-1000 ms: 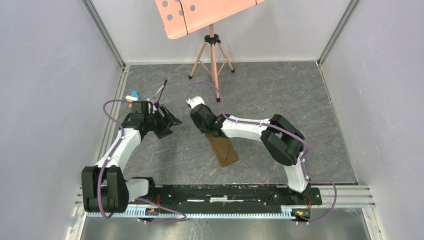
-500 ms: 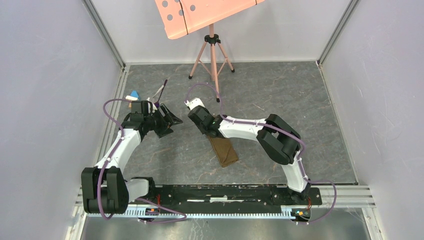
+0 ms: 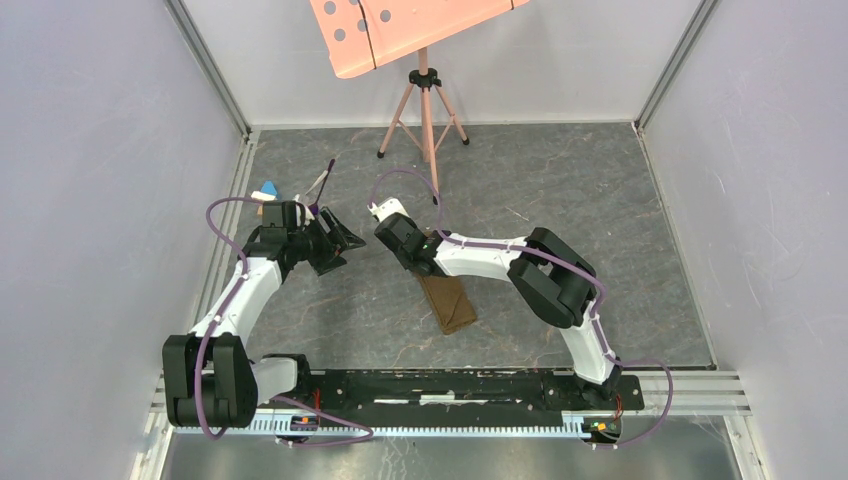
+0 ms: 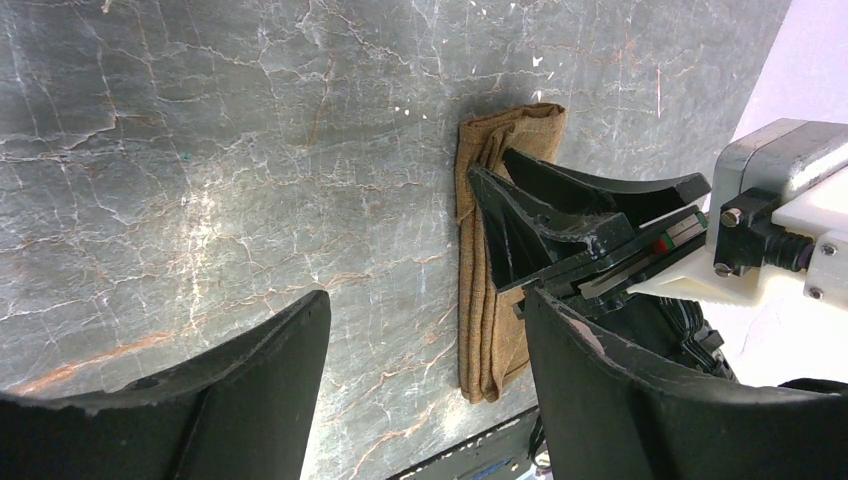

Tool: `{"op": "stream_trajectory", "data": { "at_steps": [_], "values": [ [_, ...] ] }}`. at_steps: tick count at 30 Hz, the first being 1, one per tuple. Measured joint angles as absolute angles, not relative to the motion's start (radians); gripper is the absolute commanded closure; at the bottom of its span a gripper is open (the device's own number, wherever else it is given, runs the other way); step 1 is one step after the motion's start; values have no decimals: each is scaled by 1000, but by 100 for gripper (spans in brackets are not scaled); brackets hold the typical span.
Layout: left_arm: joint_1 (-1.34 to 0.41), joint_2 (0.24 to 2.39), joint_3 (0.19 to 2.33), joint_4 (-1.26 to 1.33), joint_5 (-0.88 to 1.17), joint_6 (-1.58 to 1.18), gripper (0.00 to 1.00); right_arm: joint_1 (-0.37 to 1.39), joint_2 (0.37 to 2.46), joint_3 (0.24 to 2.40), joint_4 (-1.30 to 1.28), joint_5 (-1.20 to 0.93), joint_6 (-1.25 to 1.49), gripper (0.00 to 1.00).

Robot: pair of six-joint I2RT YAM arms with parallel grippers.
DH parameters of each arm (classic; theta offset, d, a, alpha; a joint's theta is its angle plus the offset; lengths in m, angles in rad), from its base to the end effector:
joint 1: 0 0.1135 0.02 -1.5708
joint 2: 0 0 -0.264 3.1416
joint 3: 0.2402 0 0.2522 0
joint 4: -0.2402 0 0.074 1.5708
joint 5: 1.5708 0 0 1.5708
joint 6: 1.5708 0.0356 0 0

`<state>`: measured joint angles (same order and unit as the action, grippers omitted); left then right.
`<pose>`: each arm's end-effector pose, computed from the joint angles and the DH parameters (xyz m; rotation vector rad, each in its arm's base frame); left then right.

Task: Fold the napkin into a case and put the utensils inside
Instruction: Pick up the top corner of the smaller rectangle folded napkin.

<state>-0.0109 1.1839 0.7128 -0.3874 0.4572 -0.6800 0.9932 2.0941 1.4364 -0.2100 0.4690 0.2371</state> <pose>0.2350 -0.0183 0.2201 -0.6136 2.4213 -0.8583 0.2597 0.3689 0.1592 -0.6647 2.2222 0.0383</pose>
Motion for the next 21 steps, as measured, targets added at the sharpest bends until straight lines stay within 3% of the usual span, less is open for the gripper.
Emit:
{"op": "stream_trajectory", "data": {
  "at_steps": [9, 15, 21],
  "values": [
    [-11, 1184, 696, -385, 477, -680, 21, 993, 2094, 1436, -208, 474, 221, 99],
    [-35, 1184, 673, -334, 499, -681, 25, 993, 2085, 1429, -193, 441, 188, 100],
    [-196, 1184, 639, -212, 445, -732, 32, 971, 1998, 1336, -149, 333, 173, 100]
  ]
}}
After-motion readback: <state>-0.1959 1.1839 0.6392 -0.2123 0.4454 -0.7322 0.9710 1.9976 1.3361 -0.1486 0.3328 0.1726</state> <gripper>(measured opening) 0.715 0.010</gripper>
